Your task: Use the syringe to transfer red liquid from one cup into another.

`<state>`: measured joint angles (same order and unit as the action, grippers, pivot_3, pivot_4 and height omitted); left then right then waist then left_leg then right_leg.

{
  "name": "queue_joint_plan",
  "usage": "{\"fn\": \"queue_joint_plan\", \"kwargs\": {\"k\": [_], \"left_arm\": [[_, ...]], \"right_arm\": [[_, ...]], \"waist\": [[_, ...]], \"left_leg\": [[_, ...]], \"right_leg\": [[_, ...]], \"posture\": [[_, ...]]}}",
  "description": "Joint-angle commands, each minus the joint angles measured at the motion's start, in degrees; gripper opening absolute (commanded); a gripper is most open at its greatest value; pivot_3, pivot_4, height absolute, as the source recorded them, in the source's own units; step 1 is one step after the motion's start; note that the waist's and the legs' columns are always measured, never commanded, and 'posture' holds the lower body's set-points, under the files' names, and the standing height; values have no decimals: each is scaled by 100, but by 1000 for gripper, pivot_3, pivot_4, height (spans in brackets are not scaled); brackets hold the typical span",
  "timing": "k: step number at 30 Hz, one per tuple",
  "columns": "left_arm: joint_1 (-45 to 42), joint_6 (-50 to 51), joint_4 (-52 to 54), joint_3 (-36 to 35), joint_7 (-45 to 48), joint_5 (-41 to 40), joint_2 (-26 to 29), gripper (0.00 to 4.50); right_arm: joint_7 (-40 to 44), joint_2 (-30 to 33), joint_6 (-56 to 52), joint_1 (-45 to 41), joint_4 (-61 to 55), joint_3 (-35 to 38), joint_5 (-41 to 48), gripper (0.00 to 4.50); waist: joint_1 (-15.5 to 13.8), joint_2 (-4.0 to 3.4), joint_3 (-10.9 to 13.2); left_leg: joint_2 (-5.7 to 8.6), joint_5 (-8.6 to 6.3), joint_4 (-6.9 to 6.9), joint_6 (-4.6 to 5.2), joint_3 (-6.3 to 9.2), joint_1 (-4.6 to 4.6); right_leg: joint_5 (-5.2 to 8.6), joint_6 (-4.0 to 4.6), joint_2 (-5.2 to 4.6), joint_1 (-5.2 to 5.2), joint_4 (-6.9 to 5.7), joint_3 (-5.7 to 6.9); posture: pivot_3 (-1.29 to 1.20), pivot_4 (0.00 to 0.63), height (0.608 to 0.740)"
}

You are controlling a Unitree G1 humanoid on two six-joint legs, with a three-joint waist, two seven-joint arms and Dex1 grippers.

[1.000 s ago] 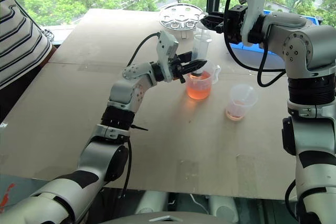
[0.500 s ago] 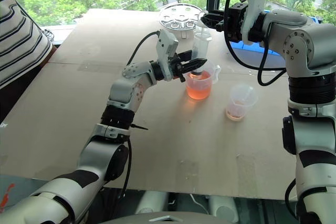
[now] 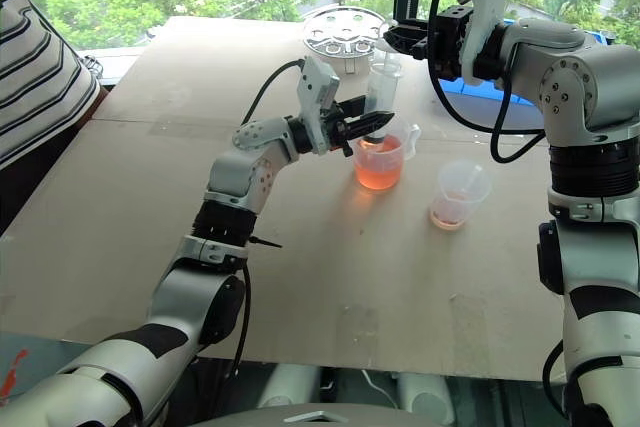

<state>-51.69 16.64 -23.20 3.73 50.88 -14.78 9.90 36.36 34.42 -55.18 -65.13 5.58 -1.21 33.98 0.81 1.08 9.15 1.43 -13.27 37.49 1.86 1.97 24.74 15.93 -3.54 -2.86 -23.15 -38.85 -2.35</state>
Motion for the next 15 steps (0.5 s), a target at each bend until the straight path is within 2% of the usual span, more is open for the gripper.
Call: {"fn": "queue_joint_plan", "kwargs": {"k": [1,15], "left_arm": [[55,-53,59,208,232,27,7,1392],[60,-52,54,204,266,51,3,1392]], "right_arm": [[-526,284,549,-498,35,642,-452,7],[-592,293,638,-579,166,668,-469,7]], "waist": [[0,0,0],[0,0,0]], "left_leg": [[0,0,0,0,0,0],[0,0,-1,0,0,0]], "right_leg": [[0,0,0,0,0,0],[0,0,0,0,0,0]], "posture": [[0,150,740],[0,150,740]]}}
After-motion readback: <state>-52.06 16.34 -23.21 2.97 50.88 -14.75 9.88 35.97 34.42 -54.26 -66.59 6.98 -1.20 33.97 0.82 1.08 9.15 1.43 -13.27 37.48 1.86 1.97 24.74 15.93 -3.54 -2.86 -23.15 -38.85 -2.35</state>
